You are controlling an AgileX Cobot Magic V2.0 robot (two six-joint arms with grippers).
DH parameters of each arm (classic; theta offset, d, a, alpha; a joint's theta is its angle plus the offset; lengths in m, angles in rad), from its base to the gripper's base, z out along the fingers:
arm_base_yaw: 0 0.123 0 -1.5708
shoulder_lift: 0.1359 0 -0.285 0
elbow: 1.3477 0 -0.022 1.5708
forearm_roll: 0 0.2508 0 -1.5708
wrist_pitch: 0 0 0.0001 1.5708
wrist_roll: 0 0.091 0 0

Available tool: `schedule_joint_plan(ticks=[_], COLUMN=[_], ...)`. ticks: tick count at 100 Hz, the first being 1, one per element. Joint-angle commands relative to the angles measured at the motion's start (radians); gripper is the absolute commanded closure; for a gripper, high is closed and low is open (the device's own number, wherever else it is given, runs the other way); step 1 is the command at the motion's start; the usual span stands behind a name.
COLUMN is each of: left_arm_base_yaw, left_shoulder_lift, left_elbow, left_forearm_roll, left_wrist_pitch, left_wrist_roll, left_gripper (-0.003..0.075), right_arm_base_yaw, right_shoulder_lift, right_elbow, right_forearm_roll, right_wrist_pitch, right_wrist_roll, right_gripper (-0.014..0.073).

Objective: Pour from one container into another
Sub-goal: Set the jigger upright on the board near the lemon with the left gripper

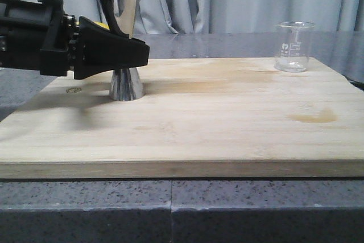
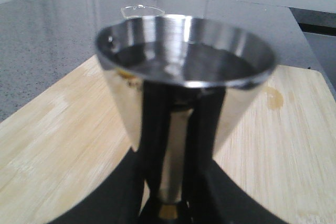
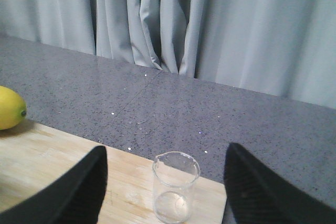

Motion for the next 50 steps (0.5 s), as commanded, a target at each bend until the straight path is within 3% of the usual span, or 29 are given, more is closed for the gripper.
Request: schedule_joint_plan(ticks=[1, 50], left_arm_base_yaw=[0.001, 0.001], left_shoulder_lift=[-0.033, -0.033], left_elbow=[-0.013, -0.013], left_forearm_roll=[-0.043, -0.037], left_wrist_pitch=[-0.19, -0.19], left_wrist_roll=[-0.011, -0.028], left_gripper=[0.0514, 0.0395], right_arm_base_yaw=[-0.006, -0.006], right_shoulder_lift=[-0.008, -0.008], right_elbow=[-0.037, -0.037], right_forearm_roll=[-0.01, -0.01], right_wrist_pitch=[-0.073, -0.073], right_wrist_roll=[-0.006, -0.006], right_gripper=[0.0186, 0.0186])
